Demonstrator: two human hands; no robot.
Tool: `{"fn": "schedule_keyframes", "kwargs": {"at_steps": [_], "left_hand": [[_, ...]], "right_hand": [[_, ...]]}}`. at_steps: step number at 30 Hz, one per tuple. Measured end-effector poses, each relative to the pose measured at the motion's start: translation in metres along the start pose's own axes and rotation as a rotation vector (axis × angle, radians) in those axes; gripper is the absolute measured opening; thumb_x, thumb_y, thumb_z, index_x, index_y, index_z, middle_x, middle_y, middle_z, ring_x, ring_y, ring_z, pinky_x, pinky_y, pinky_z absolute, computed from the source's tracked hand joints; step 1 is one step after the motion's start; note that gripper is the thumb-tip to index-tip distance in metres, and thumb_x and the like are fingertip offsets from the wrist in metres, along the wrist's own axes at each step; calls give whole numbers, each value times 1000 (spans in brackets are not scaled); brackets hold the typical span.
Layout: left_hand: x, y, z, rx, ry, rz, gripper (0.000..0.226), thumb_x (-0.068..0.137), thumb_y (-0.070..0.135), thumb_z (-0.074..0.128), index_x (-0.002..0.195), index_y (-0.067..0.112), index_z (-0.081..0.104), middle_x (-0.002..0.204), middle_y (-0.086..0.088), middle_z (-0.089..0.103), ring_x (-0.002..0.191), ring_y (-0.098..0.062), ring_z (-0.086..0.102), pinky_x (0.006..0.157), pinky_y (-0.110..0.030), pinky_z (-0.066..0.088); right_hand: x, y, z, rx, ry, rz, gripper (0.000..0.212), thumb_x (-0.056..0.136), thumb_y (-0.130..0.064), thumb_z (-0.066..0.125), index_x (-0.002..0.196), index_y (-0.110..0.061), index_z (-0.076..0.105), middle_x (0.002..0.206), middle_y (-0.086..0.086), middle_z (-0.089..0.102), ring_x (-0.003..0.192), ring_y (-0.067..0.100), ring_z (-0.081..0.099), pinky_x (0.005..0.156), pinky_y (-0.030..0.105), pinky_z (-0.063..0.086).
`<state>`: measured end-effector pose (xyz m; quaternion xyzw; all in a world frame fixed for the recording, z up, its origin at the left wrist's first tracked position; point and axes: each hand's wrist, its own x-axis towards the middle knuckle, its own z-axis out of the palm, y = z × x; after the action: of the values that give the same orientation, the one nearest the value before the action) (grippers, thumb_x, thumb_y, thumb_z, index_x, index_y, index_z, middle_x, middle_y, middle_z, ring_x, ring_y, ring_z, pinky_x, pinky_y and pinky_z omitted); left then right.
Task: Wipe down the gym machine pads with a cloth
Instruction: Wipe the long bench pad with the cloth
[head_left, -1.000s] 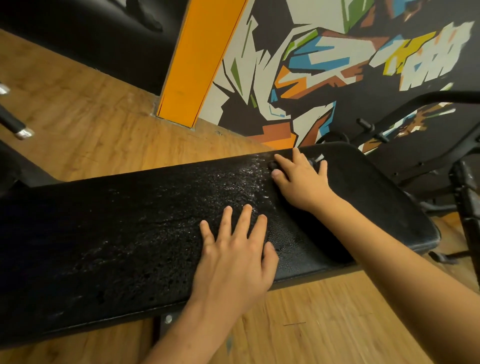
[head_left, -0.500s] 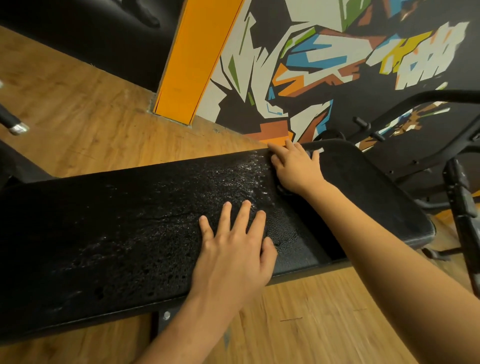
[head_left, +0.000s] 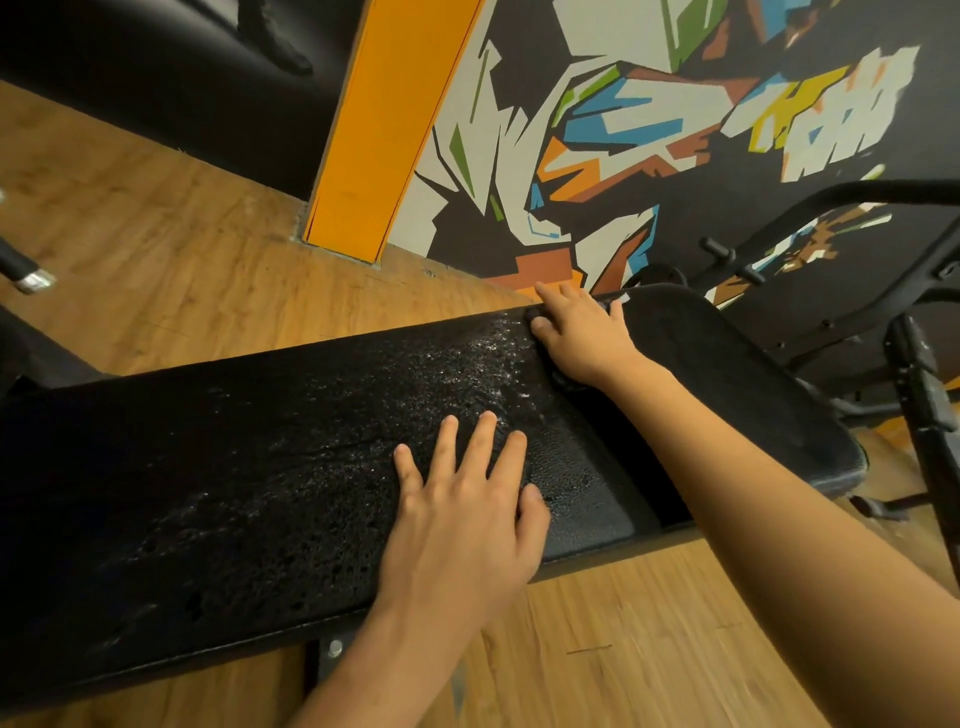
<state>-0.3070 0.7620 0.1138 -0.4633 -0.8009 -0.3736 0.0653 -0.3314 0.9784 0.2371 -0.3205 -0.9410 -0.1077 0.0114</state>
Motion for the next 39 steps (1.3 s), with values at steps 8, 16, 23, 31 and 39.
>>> {"fn": "schedule_keyframes", "kwargs": {"at_steps": [8, 16, 23, 31, 39], "left_hand": [[-1, -2, 0, -7, -1, 8, 53, 97, 44, 36, 138, 20, 62, 147, -8, 57, 136, -38, 52, 97, -73, 46], [0, 0, 0, -1, 0, -5, 53, 96, 44, 37, 137, 21, 63, 146, -7, 58, 135, -37, 53, 97, -73, 46], [0, 0, -1, -7, -12, -4, 54, 97, 44, 36, 138, 21, 62, 147, -6, 57, 137, -36, 52, 98, -72, 46], [0, 1, -4, -44, -45, -23, 56, 97, 46, 32, 141, 22, 59, 151, -6, 53, 141, -36, 46, 104, -72, 40], [0, 1, -6, -46, -63, -31, 56, 98, 45, 30, 142, 23, 56, 153, -5, 50, 144, -35, 43, 107, -71, 37]], "right_hand": [[-6, 6, 2, -84, -21, -37, 55, 110, -41, 31, 162, -27, 20, 166, 7, 25, 155, 28, 17, 122, 65, 4], [-21, 12, 5, -79, 11, -57, 54, 109, -39, 29, 157, -15, 25, 162, 11, 28, 150, 31, 25, 122, 62, 10], [6, 5, 6, -89, -20, -12, 47, 110, -38, 30, 149, -13, 35, 156, 11, 38, 147, 31, 28, 121, 62, 13], [-54, 0, 5, -67, 24, -15, 51, 109, -32, 32, 155, -10, 29, 163, 11, 28, 150, 30, 23, 123, 56, 13], [-15, -6, 5, -95, -16, 18, 48, 109, -34, 31, 151, -11, 36, 159, 12, 32, 149, 32, 22, 121, 60, 13]]}}
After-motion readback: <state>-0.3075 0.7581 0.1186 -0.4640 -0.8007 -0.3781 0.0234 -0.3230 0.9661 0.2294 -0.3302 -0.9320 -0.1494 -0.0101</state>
